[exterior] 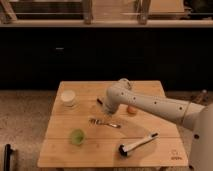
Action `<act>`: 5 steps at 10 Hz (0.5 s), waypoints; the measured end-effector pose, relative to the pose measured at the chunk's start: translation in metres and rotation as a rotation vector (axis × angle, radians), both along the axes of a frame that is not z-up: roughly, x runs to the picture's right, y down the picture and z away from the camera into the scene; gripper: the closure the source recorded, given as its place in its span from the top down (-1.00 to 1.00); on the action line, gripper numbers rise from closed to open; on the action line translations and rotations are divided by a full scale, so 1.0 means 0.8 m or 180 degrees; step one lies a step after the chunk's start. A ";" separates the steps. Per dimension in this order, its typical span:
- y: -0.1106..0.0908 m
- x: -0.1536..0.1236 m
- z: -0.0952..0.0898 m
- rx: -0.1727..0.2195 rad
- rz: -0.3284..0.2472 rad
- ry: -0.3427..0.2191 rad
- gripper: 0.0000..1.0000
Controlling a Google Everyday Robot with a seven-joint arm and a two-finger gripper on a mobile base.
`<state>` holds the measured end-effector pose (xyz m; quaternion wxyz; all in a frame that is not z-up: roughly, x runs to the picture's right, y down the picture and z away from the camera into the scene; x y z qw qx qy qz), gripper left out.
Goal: Place fork in plastic cup
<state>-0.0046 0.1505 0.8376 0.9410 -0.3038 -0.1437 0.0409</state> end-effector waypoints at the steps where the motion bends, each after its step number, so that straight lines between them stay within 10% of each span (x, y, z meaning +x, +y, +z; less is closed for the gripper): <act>1: 0.005 0.000 0.003 -0.0007 0.0010 0.0001 0.60; 5: 0.026 -0.006 0.018 -0.0062 -0.0036 0.0024 0.60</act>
